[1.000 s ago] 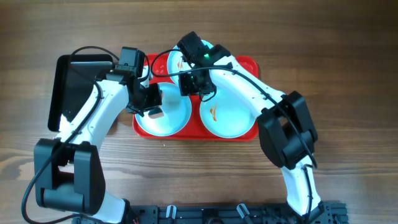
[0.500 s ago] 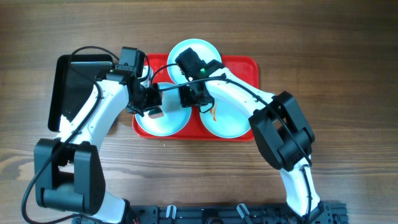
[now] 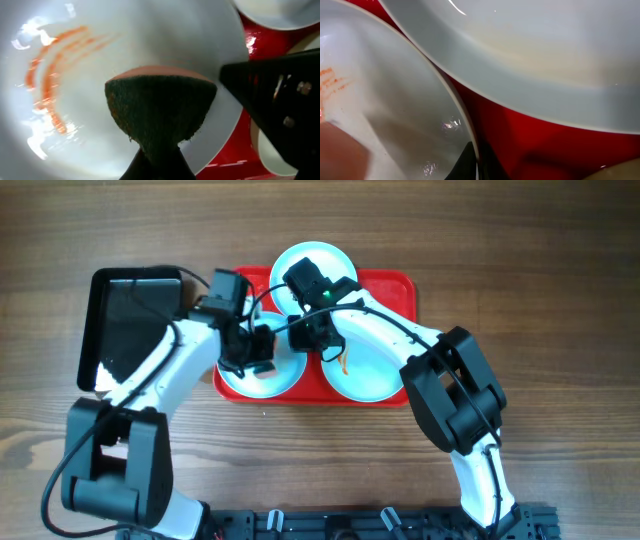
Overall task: Clean dirty plates on tray and stack at the side
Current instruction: 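Scrub the front-left plate with the sponge in the left gripper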
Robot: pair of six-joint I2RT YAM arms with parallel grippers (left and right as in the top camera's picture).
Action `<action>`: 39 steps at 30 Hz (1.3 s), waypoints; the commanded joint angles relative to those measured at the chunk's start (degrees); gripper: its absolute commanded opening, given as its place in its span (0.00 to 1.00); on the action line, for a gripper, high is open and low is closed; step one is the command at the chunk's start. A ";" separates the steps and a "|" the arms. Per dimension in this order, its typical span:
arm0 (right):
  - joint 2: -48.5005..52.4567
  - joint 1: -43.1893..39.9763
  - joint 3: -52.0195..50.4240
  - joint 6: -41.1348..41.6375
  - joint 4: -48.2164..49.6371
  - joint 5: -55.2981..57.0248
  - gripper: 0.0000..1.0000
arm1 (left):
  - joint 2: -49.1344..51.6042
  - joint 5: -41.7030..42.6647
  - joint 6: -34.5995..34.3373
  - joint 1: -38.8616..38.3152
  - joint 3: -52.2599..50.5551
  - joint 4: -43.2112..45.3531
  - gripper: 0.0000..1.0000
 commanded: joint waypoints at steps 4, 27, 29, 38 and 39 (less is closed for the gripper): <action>1.18 0.15 -1.25 -0.46 -0.57 0.59 0.05 | 0.02 -5.29 -5.07 -3.43 -4.44 7.74 0.04; 1.18 0.13 -1.25 -1.33 -0.81 0.63 0.04 | 6.91 -21.07 -1.31 3.13 -4.52 8.76 0.04; 1.18 0.13 -1.25 -1.42 -0.79 0.63 0.04 | 6.91 -23.04 -1.31 4.55 -4.52 8.57 0.04; 1.18 0.13 -1.25 -1.40 -0.74 0.63 0.04 | -4.07 -15.76 -1.33 5.75 -4.33 6.40 0.04; 1.18 0.13 -1.25 -1.42 -0.61 0.63 0.04 | -6.03 -13.03 -1.33 5.75 -4.33 6.40 0.04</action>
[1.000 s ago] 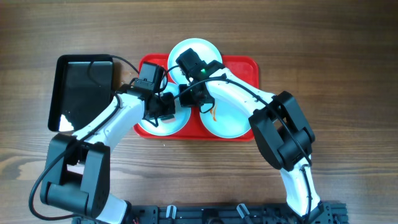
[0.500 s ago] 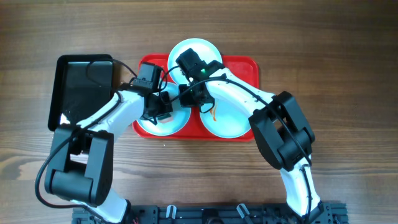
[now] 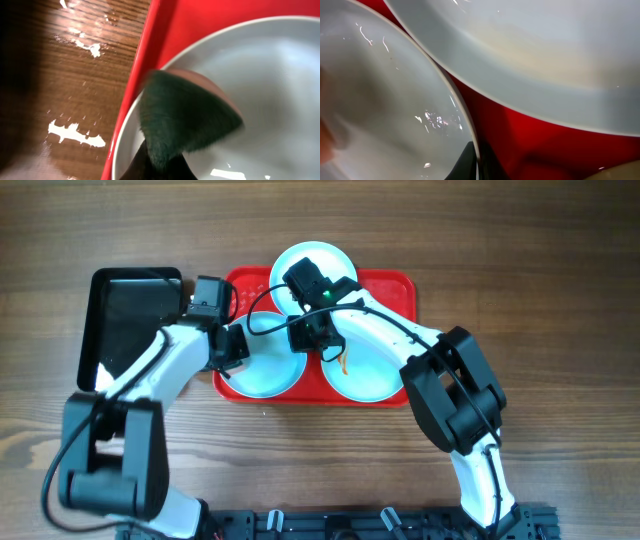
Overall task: Clean dirty plates on tray and stack at the side
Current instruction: 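Scrub the front-left plate with the sponge in the left gripper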
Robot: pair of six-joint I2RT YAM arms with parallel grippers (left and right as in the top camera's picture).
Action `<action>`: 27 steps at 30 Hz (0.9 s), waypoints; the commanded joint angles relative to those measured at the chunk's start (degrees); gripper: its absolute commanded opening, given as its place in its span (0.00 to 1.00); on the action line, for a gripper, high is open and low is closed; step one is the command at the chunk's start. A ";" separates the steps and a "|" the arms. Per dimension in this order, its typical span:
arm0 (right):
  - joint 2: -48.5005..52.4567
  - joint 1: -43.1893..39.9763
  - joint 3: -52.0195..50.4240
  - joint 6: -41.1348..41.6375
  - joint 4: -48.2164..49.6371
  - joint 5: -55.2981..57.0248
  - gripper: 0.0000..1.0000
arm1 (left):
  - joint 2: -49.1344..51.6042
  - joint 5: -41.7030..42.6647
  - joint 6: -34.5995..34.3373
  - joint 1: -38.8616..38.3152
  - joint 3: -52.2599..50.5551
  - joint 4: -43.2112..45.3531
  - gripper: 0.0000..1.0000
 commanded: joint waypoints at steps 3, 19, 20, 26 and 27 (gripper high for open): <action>1.18 0.11 -1.25 -0.13 -0.37 0.61 0.04 | -6.93 10.16 0.68 0.55 -0.24 0.33 0.04; 1.18 0.11 -1.25 -0.17 -0.72 0.63 0.04 | 6.88 -11.45 -2.34 -1.64 -0.24 -0.98 0.04; 1.18 0.11 -1.25 -0.17 -0.70 0.63 0.04 | 6.34 -12.50 -2.34 -1.64 -0.22 -1.77 0.04; 1.18 0.11 -1.25 -0.13 -0.66 0.63 0.04 | -3.67 -9.18 -4.28 -1.73 -0.22 -6.49 0.04; 1.18 0.11 -1.25 -0.13 -0.61 0.63 0.04 | -5.51 -7.21 -4.28 -1.77 -0.22 -6.47 0.04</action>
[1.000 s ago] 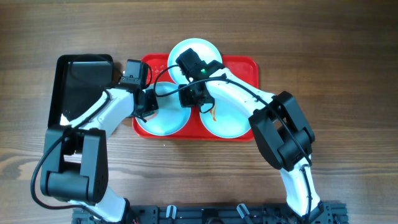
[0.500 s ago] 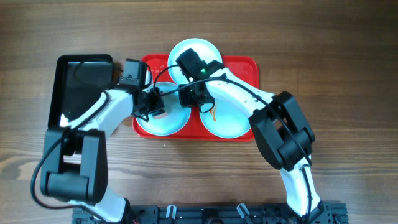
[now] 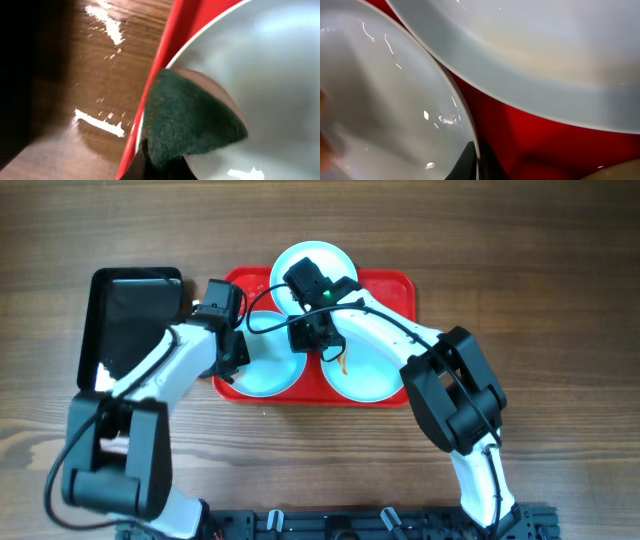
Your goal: Clean dirty plates on tray and stack at the side
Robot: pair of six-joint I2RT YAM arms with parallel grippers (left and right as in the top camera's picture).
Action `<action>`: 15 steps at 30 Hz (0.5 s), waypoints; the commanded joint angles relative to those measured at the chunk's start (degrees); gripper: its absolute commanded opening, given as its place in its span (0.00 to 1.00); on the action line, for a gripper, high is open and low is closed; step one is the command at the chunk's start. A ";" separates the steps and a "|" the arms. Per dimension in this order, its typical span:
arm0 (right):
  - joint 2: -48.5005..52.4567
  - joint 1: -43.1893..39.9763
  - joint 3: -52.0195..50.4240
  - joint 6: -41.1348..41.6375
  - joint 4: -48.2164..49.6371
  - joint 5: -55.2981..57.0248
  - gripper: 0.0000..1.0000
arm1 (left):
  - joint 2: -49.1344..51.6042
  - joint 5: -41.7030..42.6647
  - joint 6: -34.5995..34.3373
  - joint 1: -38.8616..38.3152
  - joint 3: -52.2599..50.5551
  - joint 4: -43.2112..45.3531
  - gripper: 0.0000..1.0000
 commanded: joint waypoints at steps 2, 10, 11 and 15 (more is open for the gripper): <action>1.11 0.15 -0.98 -0.15 -0.50 0.83 0.04 | -8.85 3.32 -1.57 0.66 -0.87 -0.59 0.04; -4.92 0.17 9.88 -1.42 -12.44 10.25 0.04 | -13.97 18.99 -1.57 0.68 -0.90 -0.61 0.04; -6.34 0.17 11.43 -2.16 -14.34 11.67 0.04 | -13.97 18.99 -1.57 0.83 -0.90 -0.57 0.04; -11.17 0.17 12.35 -2.97 -17.55 18.86 0.04 | -13.97 18.99 -1.57 2.69 -0.90 -0.61 0.04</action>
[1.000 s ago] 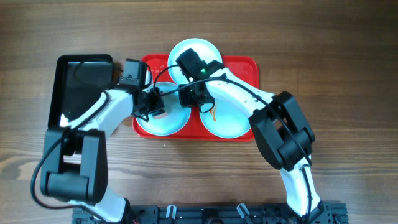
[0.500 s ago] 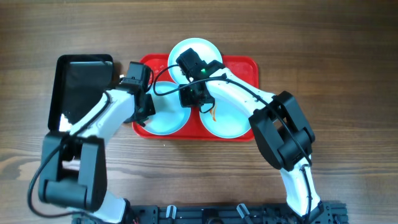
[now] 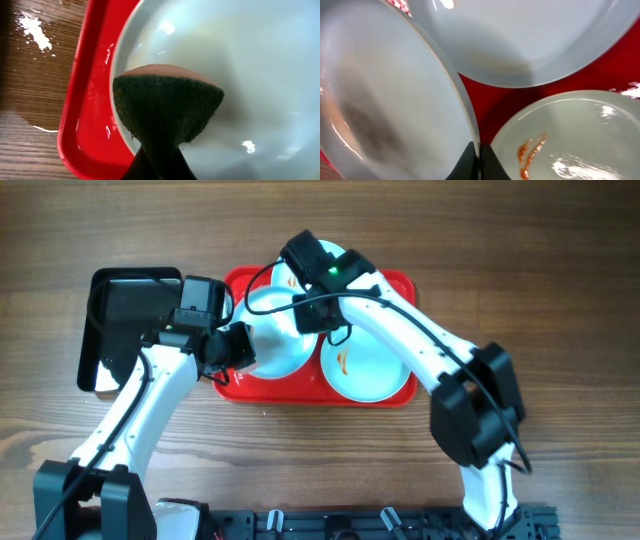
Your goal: Clean dirty plates on tray and stack at the side
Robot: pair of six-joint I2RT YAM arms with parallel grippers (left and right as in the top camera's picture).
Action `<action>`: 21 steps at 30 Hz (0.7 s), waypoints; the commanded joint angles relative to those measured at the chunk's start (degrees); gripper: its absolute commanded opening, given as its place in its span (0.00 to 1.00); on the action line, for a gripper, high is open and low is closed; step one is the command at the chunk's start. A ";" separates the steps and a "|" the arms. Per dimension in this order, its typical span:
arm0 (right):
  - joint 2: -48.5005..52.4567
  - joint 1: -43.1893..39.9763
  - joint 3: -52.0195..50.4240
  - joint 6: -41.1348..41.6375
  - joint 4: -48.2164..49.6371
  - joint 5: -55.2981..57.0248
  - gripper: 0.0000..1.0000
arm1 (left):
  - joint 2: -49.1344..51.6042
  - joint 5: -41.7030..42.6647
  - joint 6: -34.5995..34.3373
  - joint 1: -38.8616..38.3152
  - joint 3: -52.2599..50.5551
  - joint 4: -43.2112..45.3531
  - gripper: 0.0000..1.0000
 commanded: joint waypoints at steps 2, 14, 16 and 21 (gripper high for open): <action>-6.43 0.07 1.66 -1.22 -3.02 11.06 0.04 | -1.16 1.81 -0.33 3.56 -0.35 0.04 0.04; -8.48 10.38 1.64 -4.42 -6.29 50.62 0.04 | -1.14 1.68 -0.13 5.46 -0.35 1.57 0.04; -8.48 12.39 1.64 -4.66 -6.19 53.68 0.04 | -1.14 1.70 -0.11 5.46 -0.35 1.55 0.04; -8.15 14.53 1.64 -5.84 -5.07 54.07 0.04 | -1.14 1.68 -0.11 5.46 -0.35 1.55 0.04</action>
